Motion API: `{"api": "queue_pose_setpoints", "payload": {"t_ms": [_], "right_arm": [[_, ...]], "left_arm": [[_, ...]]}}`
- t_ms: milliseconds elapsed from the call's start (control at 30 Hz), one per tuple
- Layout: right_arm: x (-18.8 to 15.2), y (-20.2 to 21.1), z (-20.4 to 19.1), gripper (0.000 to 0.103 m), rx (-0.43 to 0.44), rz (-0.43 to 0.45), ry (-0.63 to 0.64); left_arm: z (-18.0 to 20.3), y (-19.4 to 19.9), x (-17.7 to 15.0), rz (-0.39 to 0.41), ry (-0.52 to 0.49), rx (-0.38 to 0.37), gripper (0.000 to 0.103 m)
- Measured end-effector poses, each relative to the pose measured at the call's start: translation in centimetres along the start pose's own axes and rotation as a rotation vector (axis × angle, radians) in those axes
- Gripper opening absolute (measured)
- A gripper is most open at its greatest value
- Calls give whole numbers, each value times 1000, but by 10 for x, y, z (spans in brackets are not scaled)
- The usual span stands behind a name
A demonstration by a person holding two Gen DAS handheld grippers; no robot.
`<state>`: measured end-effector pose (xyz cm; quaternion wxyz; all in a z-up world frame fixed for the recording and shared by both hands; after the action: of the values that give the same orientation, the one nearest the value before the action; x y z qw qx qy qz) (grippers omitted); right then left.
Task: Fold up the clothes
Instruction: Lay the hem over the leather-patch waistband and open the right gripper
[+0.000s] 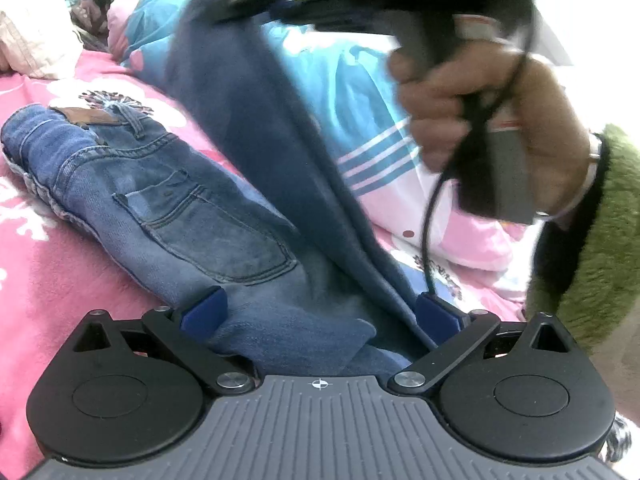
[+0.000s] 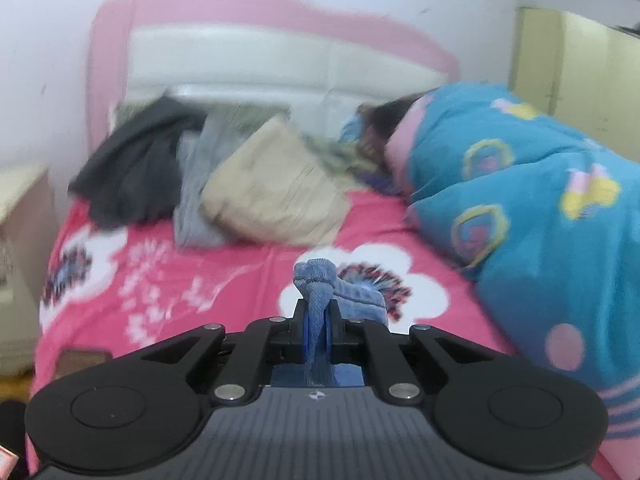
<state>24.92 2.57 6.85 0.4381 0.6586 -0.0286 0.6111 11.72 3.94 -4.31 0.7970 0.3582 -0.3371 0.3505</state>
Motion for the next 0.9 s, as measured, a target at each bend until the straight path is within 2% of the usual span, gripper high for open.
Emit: {"api": "queue_pose_setpoints", "payload": {"t_ms": [100, 233, 567, 733, 867, 900], "right_arm": [[-11, -22, -23, 7, 15, -64, 91], [-15, -33, -39, 7, 18, -88, 142], [-18, -55, -54, 7, 37, -109, 175], [-32, -74, -66, 8, 78, -178, 194], [-35, -77, -72, 15, 62, -194, 229], [-32, -74, -71, 23, 59, -189, 225]], "left_arm": [[-1, 0, 0, 0, 0, -1, 101], [-5, -4, 3, -2, 2, -1, 101], [-4, -1, 2, -3, 1, 1, 101], [-3, 1, 1, -4, -6, 4, 101], [-3, 2, 0, -6, -8, 3, 101], [-3, 3, 0, -6, -8, 2, 101]]}}
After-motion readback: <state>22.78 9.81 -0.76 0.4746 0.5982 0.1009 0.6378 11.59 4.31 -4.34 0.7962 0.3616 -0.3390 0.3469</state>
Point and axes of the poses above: each gripper's, at about its wrist camera, not at the fingertips, and y roughly against the way its jaws point, z to its right, x to its top, the point moved 4 cm from there along -y, roughly the way its jaws point, and after that the axes turned 1 degree about x, right-handed, at the moved point
